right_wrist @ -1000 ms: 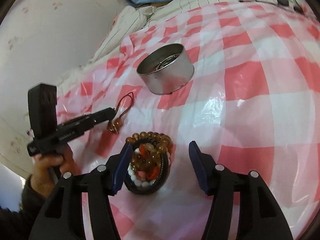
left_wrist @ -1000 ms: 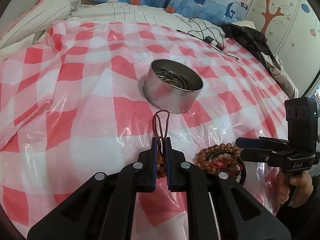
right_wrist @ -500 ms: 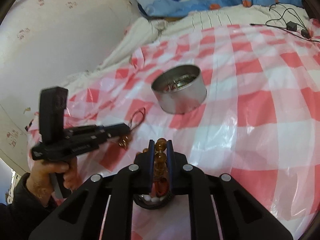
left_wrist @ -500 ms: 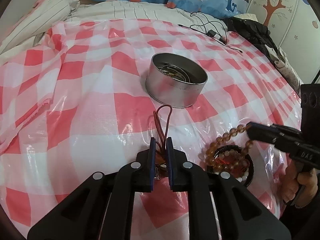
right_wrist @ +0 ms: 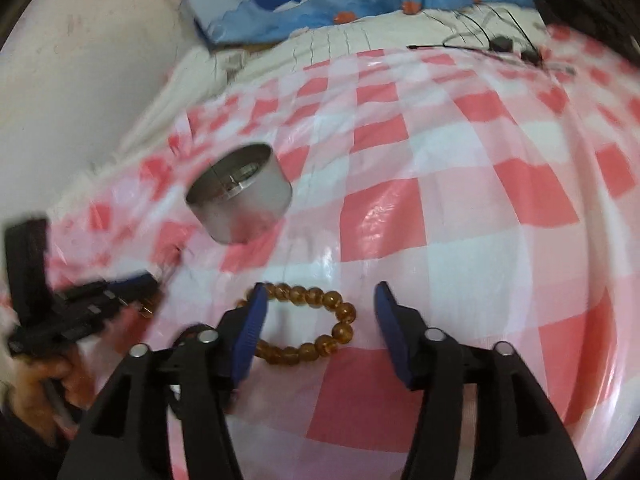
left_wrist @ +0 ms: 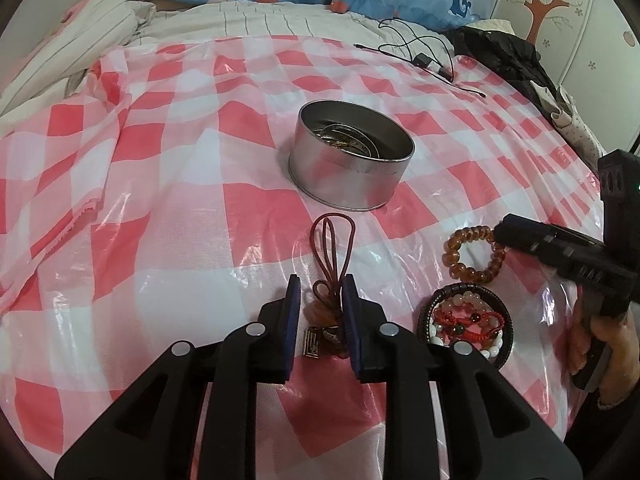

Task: Organize jewelry
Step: 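Hold the red cord pendant with the left tool while the right tool grasps the amber bracelet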

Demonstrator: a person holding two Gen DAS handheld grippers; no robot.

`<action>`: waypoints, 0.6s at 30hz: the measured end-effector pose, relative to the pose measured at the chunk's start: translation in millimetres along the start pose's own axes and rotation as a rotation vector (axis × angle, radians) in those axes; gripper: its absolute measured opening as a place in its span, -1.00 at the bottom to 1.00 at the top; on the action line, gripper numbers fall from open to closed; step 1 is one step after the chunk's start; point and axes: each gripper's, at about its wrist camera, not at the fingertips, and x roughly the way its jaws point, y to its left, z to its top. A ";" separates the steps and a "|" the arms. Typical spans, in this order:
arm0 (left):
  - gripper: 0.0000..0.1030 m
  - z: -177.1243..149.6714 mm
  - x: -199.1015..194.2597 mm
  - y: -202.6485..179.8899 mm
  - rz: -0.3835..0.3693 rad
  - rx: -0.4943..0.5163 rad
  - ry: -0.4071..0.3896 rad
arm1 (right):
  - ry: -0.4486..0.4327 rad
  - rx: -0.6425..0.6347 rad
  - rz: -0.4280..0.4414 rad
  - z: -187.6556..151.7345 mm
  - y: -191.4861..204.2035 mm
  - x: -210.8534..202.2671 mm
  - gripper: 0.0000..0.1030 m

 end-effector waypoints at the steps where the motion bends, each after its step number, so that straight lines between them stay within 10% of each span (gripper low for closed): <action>1: -0.60 -0.1 0.5 -0.9 0.002 0.003 0.000 | 0.024 -0.041 -0.045 -1.3 6.0 6.8 0.17; 4: -0.57 -0.7 1.5 -3.3 0.018 0.019 0.004 | 0.046 -0.114 -0.105 -6.1 14.2 12.9 0.16; 9: -0.57 -2.4 3.5 -10.0 0.057 0.061 0.015 | 0.051 -0.111 -0.068 -9.3 9.9 11.7 -0.70; 18: -0.56 -3.5 5.9 -16.1 0.097 0.108 0.024 | 0.004 -0.050 -0.015 -3.5 6.2 0.5 -0.59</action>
